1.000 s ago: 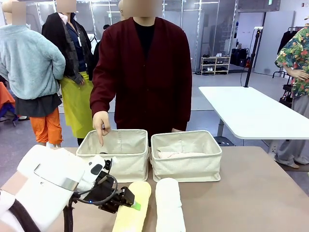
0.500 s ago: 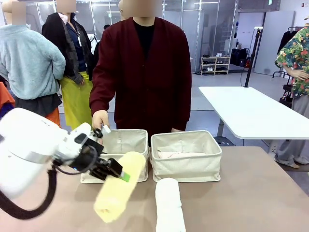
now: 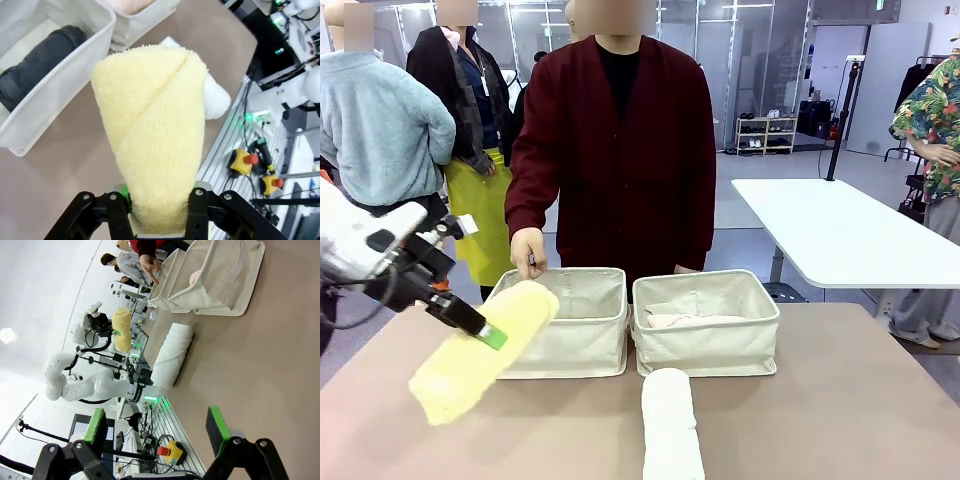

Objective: Divide the towels into two baskets.
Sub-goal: Pick up one hotel-folded towel from the bottom of the table and place it in the Fabric basket indicated by the person.

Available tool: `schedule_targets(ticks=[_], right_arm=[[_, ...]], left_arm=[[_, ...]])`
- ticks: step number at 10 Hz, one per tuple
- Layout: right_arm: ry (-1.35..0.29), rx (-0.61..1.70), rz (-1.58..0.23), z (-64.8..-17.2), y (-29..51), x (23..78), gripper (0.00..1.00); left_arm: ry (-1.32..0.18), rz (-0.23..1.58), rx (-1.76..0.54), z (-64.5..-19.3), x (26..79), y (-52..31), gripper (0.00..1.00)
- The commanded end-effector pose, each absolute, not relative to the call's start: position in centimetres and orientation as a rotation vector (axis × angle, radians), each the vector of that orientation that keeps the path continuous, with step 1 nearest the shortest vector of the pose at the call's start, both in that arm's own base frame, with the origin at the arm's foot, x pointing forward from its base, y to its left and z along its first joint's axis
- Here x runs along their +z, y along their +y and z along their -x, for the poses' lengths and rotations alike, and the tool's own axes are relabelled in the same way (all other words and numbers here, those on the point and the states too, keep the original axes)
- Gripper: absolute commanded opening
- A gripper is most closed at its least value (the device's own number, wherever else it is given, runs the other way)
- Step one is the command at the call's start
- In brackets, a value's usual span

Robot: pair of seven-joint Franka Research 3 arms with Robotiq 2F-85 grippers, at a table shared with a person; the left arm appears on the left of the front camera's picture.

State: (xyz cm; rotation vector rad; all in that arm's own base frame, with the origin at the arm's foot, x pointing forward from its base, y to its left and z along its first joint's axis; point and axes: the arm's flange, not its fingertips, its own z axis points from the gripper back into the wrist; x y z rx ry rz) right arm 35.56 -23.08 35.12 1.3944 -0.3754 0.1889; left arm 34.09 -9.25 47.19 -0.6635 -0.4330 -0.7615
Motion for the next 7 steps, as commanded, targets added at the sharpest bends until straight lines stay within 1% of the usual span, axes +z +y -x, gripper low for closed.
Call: schedule_targets(ticks=[1,3,4,5,6,7], right_arm=[[-0.384,0.203,-1.393,-35.4,-22.9,35.4,1.0],[-0.384,0.203,-1.393,-35.4,-22.9,35.4,1.0],[-0.384,0.203,-1.393,-35.4,-22.9,35.4,1.0],[-0.384,0.203,-1.393,-35.4,-22.9,35.4,1.0],[-0.384,0.203,-1.393,-35.4,-22.9,35.4,1.0],[-0.384,0.203,-1.393,-35.4,-22.9,35.4,1.0]], left_arm=[[-0.415,0.624,-0.752,-34.5,46.3,-10.6,0.0],[-0.415,0.624,-0.752,-34.5,46.3,-10.6,0.0],[-0.427,0.662,-0.761,-34.1,46.9,-9.3,0.37],[-0.46,0.591,-0.902,-33.9,48.4,-10.3,0.37],[-0.452,0.509,-1.075,-35.0,50.0,-12.0,0.37],[-0.389,0.502,-1.215,-37.3,51.9,-13.5,0.37]])
